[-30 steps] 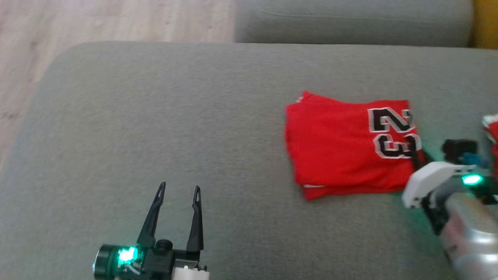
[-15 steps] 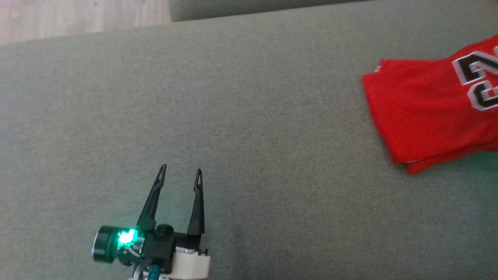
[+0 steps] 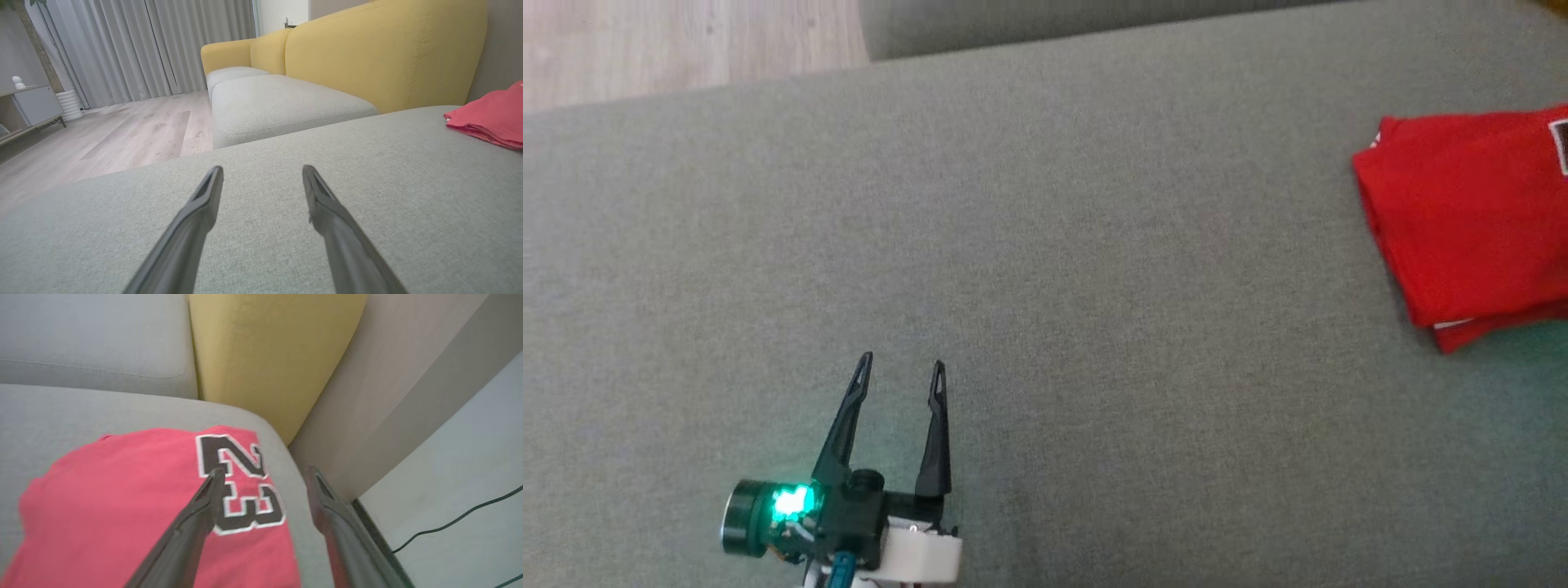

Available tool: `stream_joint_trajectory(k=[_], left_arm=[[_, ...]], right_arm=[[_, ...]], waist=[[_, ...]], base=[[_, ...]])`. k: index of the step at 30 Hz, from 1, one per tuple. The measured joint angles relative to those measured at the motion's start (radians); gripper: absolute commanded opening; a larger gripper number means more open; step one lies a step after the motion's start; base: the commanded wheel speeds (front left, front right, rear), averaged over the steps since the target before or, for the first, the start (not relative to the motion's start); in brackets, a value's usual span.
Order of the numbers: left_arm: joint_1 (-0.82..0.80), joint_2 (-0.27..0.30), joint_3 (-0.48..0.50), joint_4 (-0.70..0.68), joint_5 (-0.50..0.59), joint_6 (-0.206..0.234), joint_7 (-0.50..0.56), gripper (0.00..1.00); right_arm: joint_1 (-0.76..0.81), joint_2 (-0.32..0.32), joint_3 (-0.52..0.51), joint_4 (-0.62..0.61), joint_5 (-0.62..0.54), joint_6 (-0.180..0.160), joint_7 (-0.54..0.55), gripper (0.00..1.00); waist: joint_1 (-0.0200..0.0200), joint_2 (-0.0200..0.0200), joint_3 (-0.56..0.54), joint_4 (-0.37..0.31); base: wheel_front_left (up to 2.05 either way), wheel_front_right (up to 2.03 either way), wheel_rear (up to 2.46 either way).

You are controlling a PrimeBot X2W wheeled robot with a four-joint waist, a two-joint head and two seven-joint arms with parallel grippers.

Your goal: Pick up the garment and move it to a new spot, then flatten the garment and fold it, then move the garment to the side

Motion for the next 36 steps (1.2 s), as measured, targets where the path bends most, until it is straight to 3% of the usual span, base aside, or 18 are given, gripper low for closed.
stream_joint_trajectory(k=[1, 3, 4, 8, 13, 19, 27, 36], left_arm=[[0.004, -0.001, 0.004, 0.001, -0.011, -0.004, 0.000, 1.00], [0.013, -0.001, 0.012, 0.002, -0.015, -0.012, 0.000, 1.00], [0.013, -0.001, 0.012, 0.002, -0.015, -0.012, 0.000, 1.00], [0.051, -0.002, 0.020, 0.010, -0.015, -0.021, 0.000, 1.00], [0.093, -0.004, 0.028, 0.017, -0.024, -0.030, 0.000, 1.00], [0.143, -0.012, 0.080, 0.022, -0.069, -0.030, 0.000, 1.00], [0.197, -0.022, 0.130, 0.023, -0.077, -0.035, 0.000, 1.00], [0.217, -0.027, 0.155, 0.018, -0.075, -0.043, 0.000, 1.00]], right_arm=[[0.063, 0.076, -0.022, -0.044, -0.025, 0.000, -0.001, 1.00], [0.123, 0.144, -0.024, -0.088, -0.035, 0.000, -0.008, 1.00], [0.123, 0.144, -0.024, -0.088, -0.035, 0.000, -0.008, 1.00], [0.233, 0.251, 0.025, -0.175, -0.010, 0.000, -0.040, 1.00], [0.375, 0.330, 0.197, -0.255, 0.110, 0.000, -0.125, 1.00], [0.484, 0.356, 0.338, -0.289, 0.211, 0.000, -0.210, 1.00], [0.623, 0.417, 0.277, -0.505, 0.123, 0.000, -0.213, 1.00], [0.731, 0.447, 0.239, -0.578, 0.084, 0.000, -0.213, 1.00]], waist=[[0.0000, 0.0000, -0.025, 0.001], [0.0000, 0.0000, -0.051, 0.002], [0.0000, 0.0000, -0.051, 0.002], [-0.0001, 0.0000, -0.106, 0.008], [-0.0002, 0.0000, -0.176, 0.028], [-0.0002, 0.0000, -0.232, 0.067], [0.0000, 0.0000, -0.284, 0.109], [0.0000, 0.0000, -0.314, 0.143]], base=[[0.00, 0.00, 0.00], [0.00, 0.00, 0.00], [0.00, 0.00, 0.00], [0.00, 0.00, 0.00], [0.00, 0.00, 0.00], [0.00, 0.00, 0.00], [0.00, 0.00, 0.00], [0.00, 0.00, 0.00]])
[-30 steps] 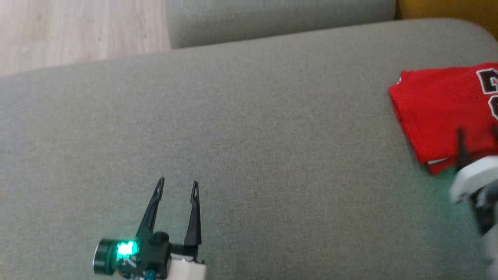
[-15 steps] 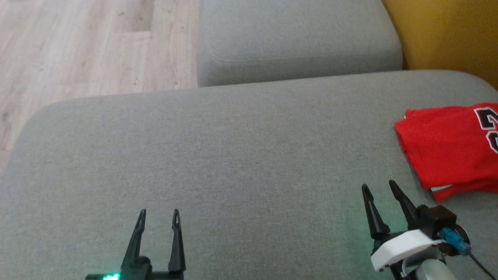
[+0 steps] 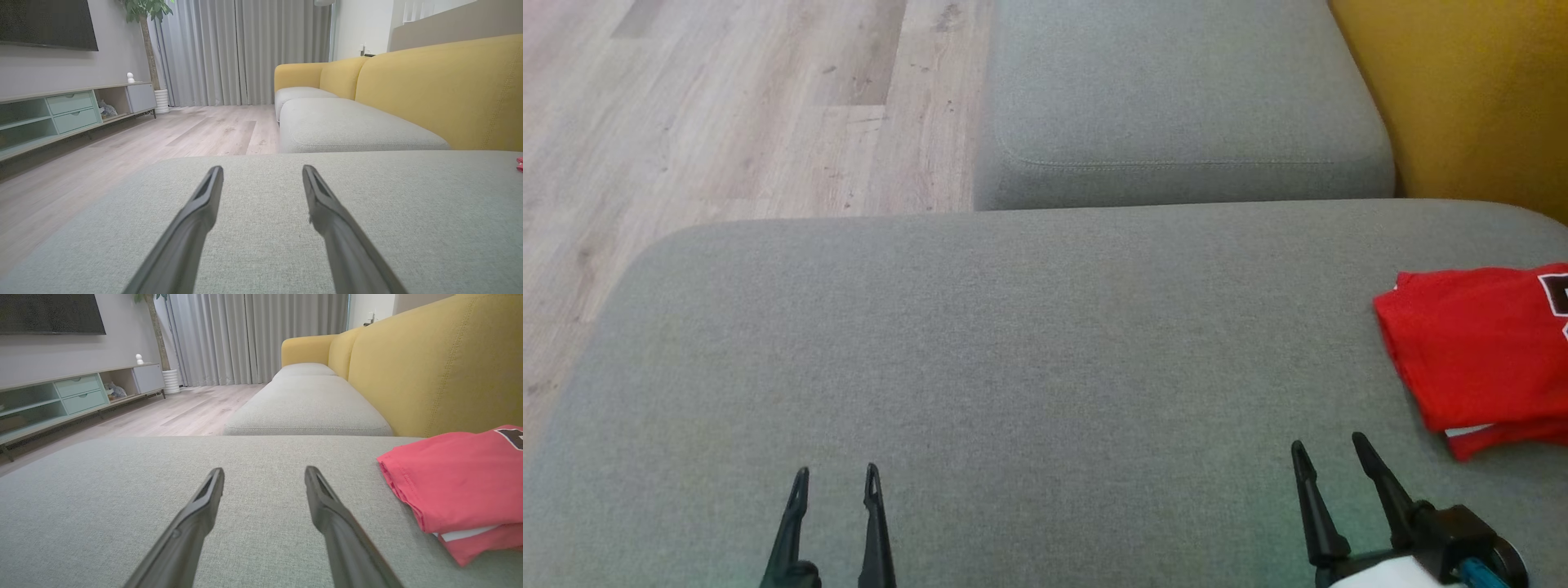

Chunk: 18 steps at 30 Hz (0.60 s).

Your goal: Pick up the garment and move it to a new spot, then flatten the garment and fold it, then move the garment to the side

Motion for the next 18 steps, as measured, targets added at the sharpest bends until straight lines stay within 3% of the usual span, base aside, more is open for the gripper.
stream_joint_trajectory(k=[9, 10, 18], left_arm=[[0.007, -0.003, 0.000, 0.005, 0.027, -0.013, 0.000, 1.00], [0.007, -0.003, 0.000, 0.005, 0.027, -0.013, 0.000, 0.00], [0.049, -0.004, -0.002, 0.082, -0.016, -0.014, 0.008, 0.00]], right_arm=[[0.007, 0.017, -0.007, 0.002, 0.001, 0.000, 0.000, 1.00], [0.007, 0.017, -0.007, 0.002, 0.001, 0.000, 0.000, 0.00], [0.048, 0.020, -0.002, 0.085, 0.040, 0.000, 0.011, 0.00]], waist=[[0.0001, 0.0000, -0.003, -0.005], [0.0001, 0.0000, -0.003, -0.005], [0.0001, 0.0000, 0.002, -0.007]], base=[[0.00, 0.00, 0.00], [0.00, 0.00, 0.00], [0.00, 0.00, 0.00]])
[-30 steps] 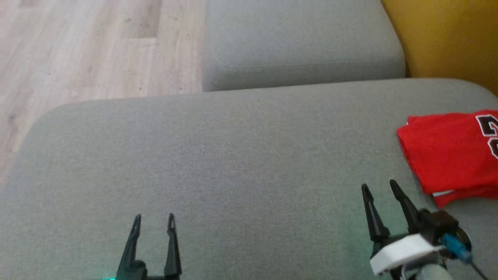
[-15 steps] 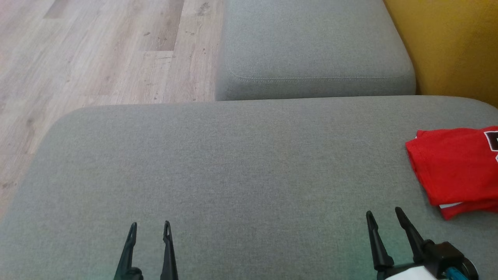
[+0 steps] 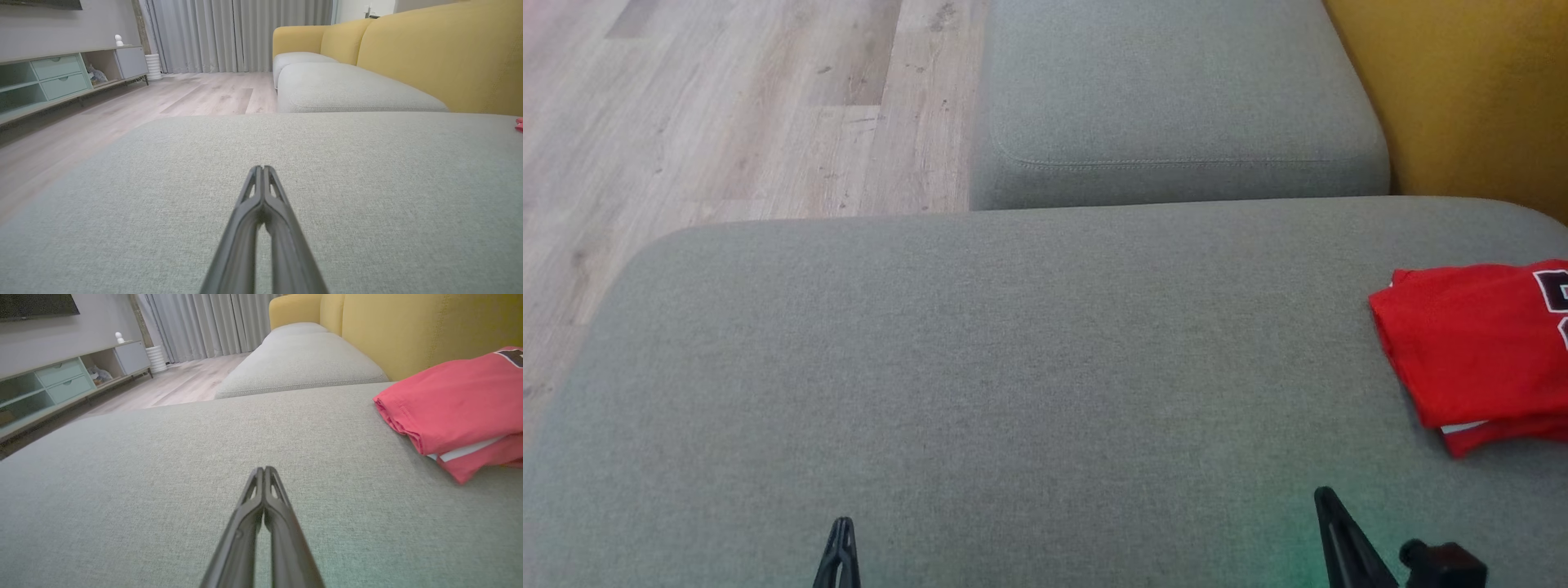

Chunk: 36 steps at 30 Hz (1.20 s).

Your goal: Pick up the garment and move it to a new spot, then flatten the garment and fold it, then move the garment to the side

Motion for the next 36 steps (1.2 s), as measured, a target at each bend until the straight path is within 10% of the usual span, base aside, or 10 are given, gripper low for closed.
stream_joint_trajectory(k=[36], left_arm=[[-0.083, 0.009, 0.060, 0.019, -0.464, -0.094, 0.086, 0.00]], right_arm=[[-0.073, 0.000, -0.050, -0.011, 0.442, 0.000, 0.093, 0.00]], waist=[[0.0001, 0.0000, 0.037, -0.017]], base=[[0.00, 0.00, 0.00]])
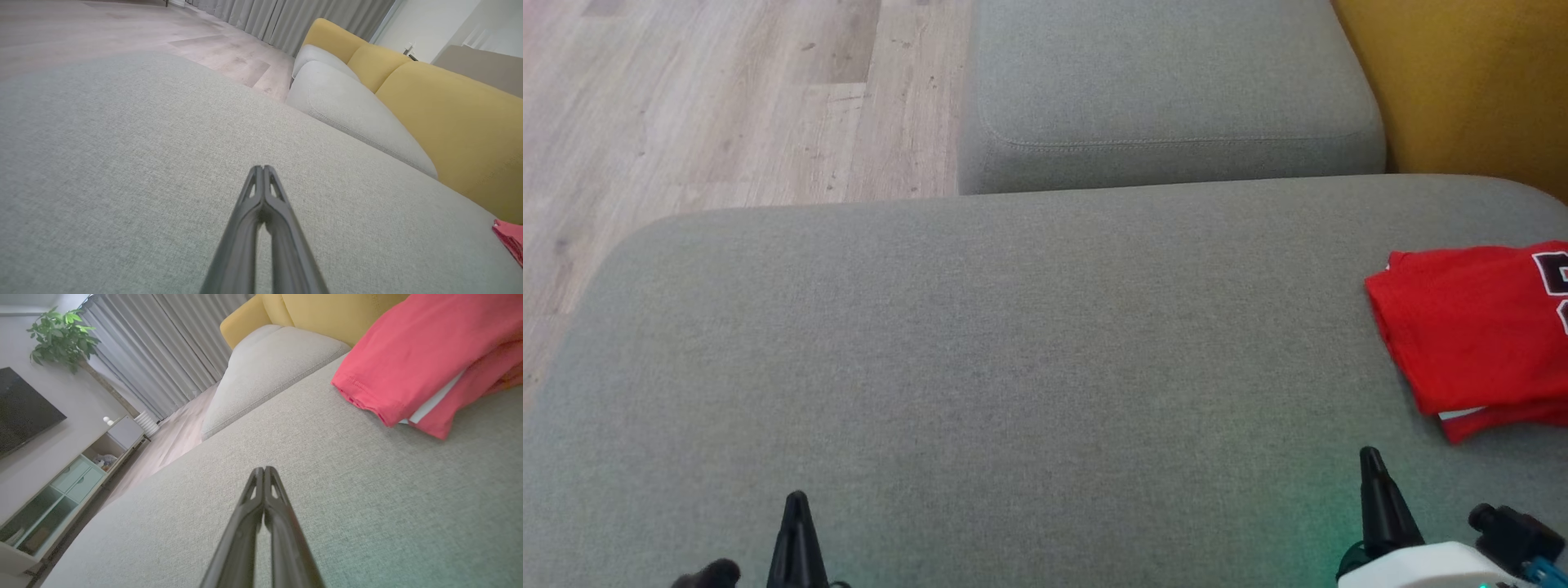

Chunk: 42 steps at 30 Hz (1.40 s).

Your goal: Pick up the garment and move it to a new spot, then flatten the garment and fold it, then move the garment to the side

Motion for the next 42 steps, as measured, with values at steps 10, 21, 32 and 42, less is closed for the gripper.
stream_joint_trajectory(k=[10, 21, 32, 42], left_arm=[[-0.024, 0.001, 0.013, 0.005, -0.125, -0.025, 0.022, 0.00], [-0.048, 0.002, 0.040, 0.009, -0.261, -0.054, 0.056, 0.00], [-0.075, 0.002, 0.070, 0.014, -0.399, -0.079, 0.085, 0.00], [-0.105, 0.002, 0.091, 0.019, -0.520, -0.100, 0.110, 0.00]], right_arm=[[-0.022, 0.000, -0.016, -0.003, 0.120, 0.000, 0.026, 0.00], [-0.037, 0.000, -0.035, -0.004, 0.254, 0.000, 0.059, 0.00], [-0.074, 0.000, -0.052, -0.008, 0.388, 0.000, 0.087, 0.00], [-0.090, 0.000, -0.072, -0.008, 0.507, 0.000, 0.115, 0.00]], waist=[[0.0000, 0.0000, 0.010, -0.005], [0.0000, 0.0000, 0.021, -0.010], [0.0000, 0.0000, 0.033, -0.015], [-0.0002, 0.0000, 0.043, -0.020]], base=[[0.00, 0.00, 0.00], [0.00, 0.00, 0.00], [0.00, 0.00, 0.00], [0.00, 0.00, 0.00]])
